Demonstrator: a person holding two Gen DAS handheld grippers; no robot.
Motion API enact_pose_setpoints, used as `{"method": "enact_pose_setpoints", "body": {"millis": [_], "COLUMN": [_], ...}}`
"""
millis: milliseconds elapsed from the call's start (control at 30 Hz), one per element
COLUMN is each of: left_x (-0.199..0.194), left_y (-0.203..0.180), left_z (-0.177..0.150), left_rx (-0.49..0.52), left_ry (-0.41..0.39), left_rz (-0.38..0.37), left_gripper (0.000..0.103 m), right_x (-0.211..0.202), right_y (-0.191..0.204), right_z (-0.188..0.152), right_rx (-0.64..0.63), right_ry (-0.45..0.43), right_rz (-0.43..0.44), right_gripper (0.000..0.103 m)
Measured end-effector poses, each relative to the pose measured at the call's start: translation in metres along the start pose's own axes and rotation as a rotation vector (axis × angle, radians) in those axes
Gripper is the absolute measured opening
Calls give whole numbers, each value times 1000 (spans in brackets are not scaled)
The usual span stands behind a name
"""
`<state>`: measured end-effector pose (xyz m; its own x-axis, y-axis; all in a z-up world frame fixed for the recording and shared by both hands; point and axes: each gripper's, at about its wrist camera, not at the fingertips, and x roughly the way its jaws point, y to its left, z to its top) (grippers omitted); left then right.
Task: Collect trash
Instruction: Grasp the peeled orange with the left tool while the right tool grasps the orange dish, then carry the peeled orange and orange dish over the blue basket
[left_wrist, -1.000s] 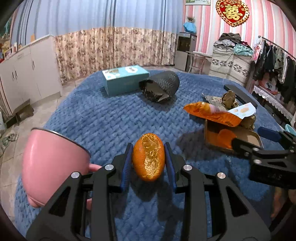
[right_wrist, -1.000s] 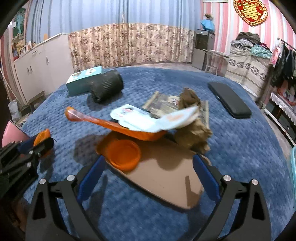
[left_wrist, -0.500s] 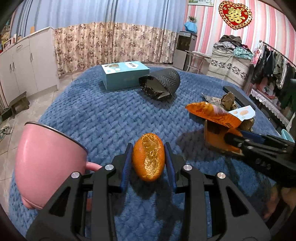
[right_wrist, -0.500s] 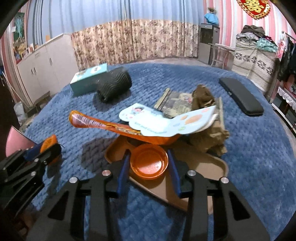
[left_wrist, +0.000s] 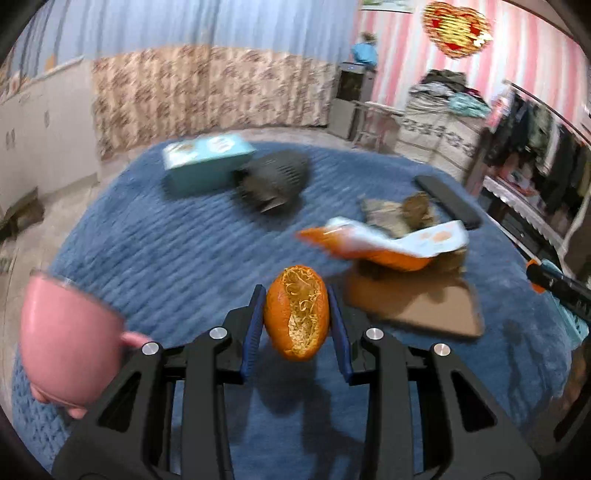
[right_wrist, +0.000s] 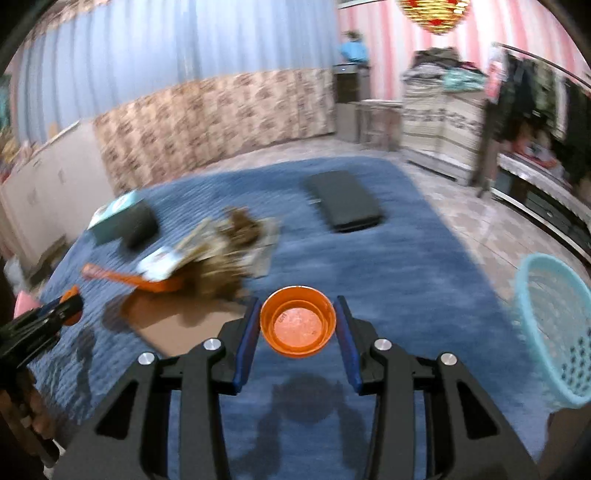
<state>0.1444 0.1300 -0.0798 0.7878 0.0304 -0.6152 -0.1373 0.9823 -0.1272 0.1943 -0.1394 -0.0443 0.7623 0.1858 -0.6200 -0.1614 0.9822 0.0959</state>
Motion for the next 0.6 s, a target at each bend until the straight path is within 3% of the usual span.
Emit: {"method": "enact_pose_setpoints", "body": {"millis": [333,600], "left_x": [3,11], "left_y": [-98,-175], "left_z": [28,54], "left_rx": [118,194], "left_ry": [-45,-83], "left_rz": [-119,-216], "left_gripper": [33,33], "right_x": [-36,-50], "right_y": [-121,-192], "right_z": [13,18], "right_rx": [110,190], "right_ry": [-74,-109], "right_rz": [-202,-277], "right_gripper": [40,40]}}
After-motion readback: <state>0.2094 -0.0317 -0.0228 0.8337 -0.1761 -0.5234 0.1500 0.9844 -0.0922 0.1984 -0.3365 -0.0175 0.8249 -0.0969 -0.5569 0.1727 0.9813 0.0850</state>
